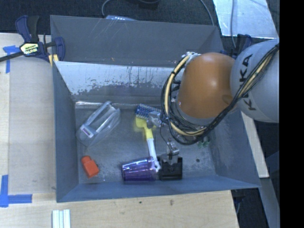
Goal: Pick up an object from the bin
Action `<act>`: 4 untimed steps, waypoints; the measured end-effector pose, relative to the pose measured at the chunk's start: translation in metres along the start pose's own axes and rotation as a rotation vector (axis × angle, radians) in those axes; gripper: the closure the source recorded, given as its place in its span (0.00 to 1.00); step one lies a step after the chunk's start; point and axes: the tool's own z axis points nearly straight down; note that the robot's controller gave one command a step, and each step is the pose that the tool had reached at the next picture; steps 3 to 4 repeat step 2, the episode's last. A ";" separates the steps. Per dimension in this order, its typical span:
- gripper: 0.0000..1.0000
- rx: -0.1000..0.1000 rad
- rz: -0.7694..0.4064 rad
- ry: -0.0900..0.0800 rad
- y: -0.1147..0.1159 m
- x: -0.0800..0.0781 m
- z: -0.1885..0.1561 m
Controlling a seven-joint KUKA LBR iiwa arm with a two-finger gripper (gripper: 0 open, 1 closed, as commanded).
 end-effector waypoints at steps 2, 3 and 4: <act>0.00 -0.001 -0.427 0.001 0.022 0.010 0.092; 0.00 -0.001 -0.427 0.001 0.022 0.010 0.092; 0.00 -0.001 -0.427 0.001 0.022 0.010 0.092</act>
Offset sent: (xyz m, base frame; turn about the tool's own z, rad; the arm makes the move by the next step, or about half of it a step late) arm -0.0192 0.0199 -0.0968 -0.4325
